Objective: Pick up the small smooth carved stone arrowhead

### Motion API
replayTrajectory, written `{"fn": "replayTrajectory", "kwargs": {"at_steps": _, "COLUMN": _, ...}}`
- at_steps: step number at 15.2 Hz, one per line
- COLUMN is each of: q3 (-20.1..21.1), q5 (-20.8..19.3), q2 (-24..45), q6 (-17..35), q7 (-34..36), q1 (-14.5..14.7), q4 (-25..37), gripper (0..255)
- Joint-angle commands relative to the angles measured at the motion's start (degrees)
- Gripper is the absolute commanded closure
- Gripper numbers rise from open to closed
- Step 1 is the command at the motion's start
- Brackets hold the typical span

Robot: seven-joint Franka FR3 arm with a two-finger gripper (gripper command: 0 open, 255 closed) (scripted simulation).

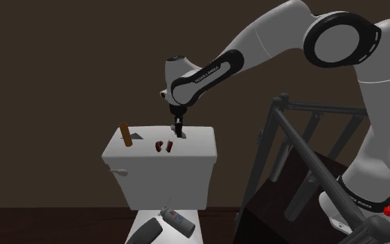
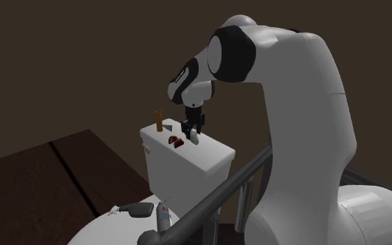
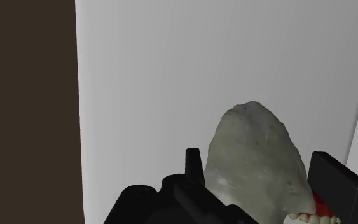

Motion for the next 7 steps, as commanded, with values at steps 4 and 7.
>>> {"fn": "replayTrajectory", "kwargs": {"at_steps": 4, "q3": 0.1, "q5": 0.2, "q2": -2.3, "q6": -2.7, "q7": -0.1, "q1": -0.1, "q4": 0.4, "gripper": 255}}
{"fn": "replayTrajectory", "kwargs": {"at_steps": 7, "q3": 0.2, "q5": 0.2, "q2": -2.7, "q6": -3.4, "q7": -0.1, "q1": -0.1, "q4": 0.6, "gripper": 255}}
